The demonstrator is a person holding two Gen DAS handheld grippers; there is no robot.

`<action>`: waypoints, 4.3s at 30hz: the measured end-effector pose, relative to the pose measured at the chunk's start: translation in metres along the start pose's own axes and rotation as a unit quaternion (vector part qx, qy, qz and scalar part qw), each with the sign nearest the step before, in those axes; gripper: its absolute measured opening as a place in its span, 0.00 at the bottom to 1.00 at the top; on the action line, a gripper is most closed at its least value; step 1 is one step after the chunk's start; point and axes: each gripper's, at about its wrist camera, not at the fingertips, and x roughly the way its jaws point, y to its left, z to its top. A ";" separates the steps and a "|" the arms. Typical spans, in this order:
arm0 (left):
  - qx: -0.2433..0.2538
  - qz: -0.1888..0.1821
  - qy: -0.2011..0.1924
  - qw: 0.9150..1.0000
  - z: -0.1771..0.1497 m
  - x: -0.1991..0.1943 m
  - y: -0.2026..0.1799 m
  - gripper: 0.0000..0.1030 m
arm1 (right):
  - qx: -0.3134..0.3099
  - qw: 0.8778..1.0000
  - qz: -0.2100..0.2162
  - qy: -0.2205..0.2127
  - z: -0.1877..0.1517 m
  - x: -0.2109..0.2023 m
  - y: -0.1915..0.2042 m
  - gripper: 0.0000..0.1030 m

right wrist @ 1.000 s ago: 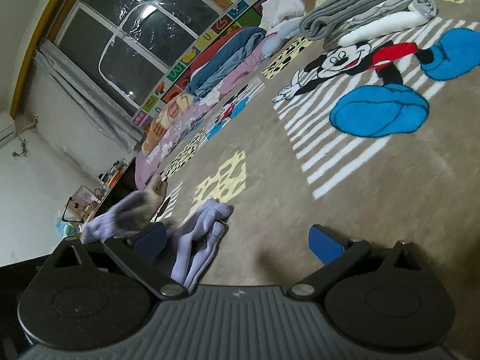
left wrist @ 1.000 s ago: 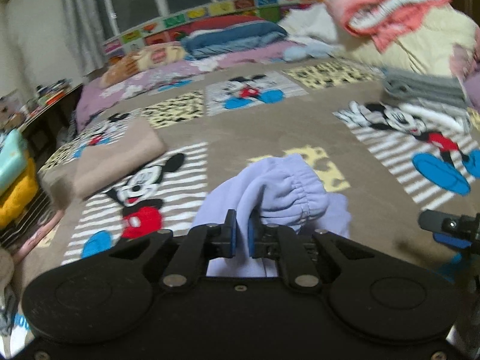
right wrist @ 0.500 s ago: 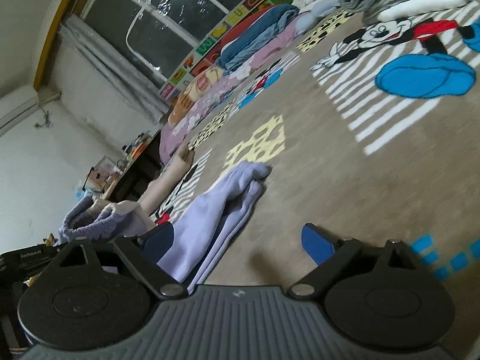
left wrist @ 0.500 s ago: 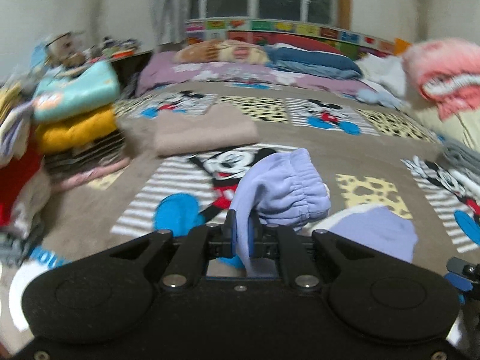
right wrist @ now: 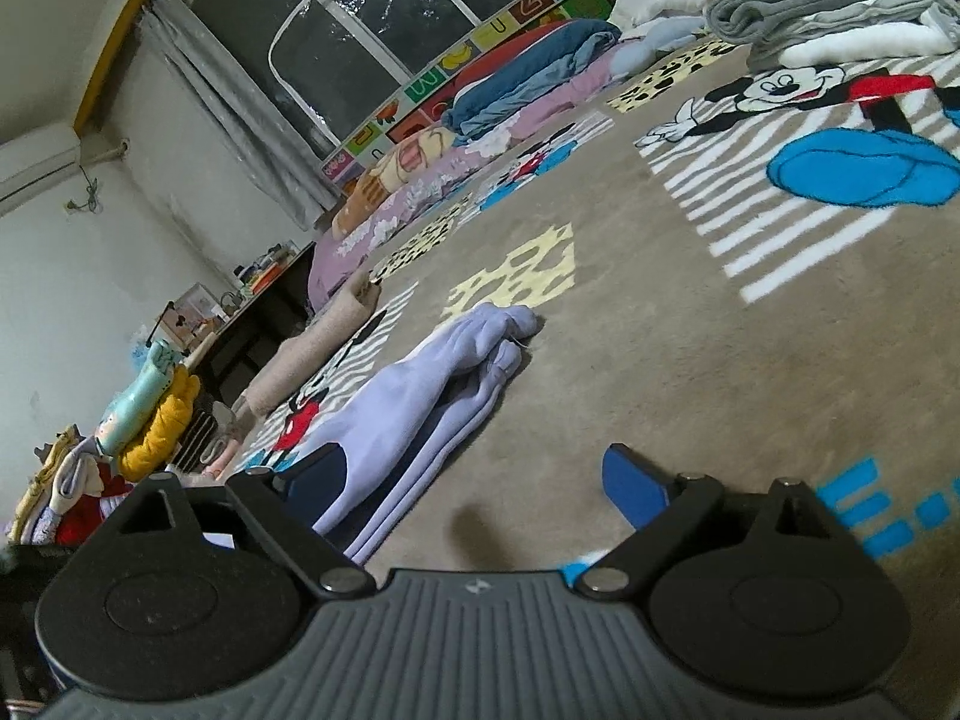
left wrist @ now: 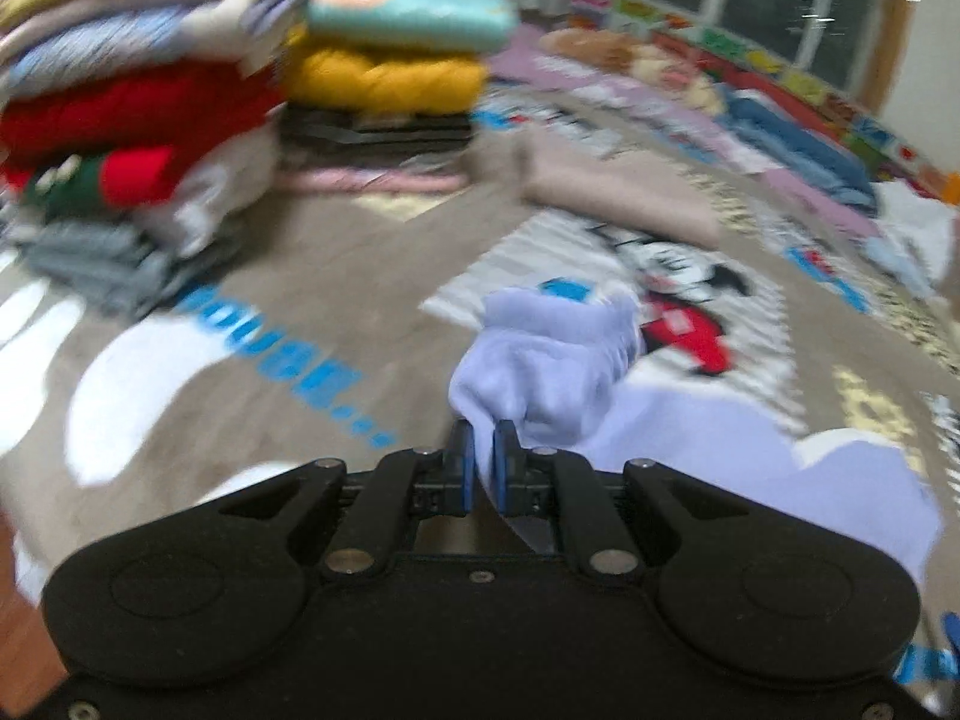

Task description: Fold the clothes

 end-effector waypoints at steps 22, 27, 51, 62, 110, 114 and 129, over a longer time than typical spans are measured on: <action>-0.202 -0.126 -0.001 0.971 -0.020 0.028 0.053 0.56 | 0.054 0.998 -0.001 0.037 0.011 0.006 0.003 0.95; -0.203 -0.153 -0.001 0.967 -0.016 0.041 0.053 0.57 | 0.076 0.996 -0.005 0.056 0.020 0.025 0.007 0.95; -0.071 -0.170 -0.041 0.982 0.002 0.060 0.016 0.15 | 0.138 0.989 -0.033 0.050 0.047 0.107 0.009 0.16; -0.001 -0.223 -0.118 0.968 0.029 0.062 -0.026 0.13 | 0.125 0.989 -0.046 -0.067 0.079 0.054 -0.001 0.15; -0.077 -0.255 0.042 0.963 0.045 0.088 -0.008 0.21 | 0.156 0.978 -0.094 -0.106 0.038 -0.005 -0.055 0.18; -0.086 -0.272 0.034 0.958 0.065 0.089 -0.015 0.21 | 0.147 0.979 -0.074 -0.117 0.067 -0.001 -0.042 0.18; -0.087 -0.300 -0.007 0.950 0.129 0.128 -0.060 0.21 | 0.102 0.977 -0.043 -0.183 0.165 0.022 -0.028 0.18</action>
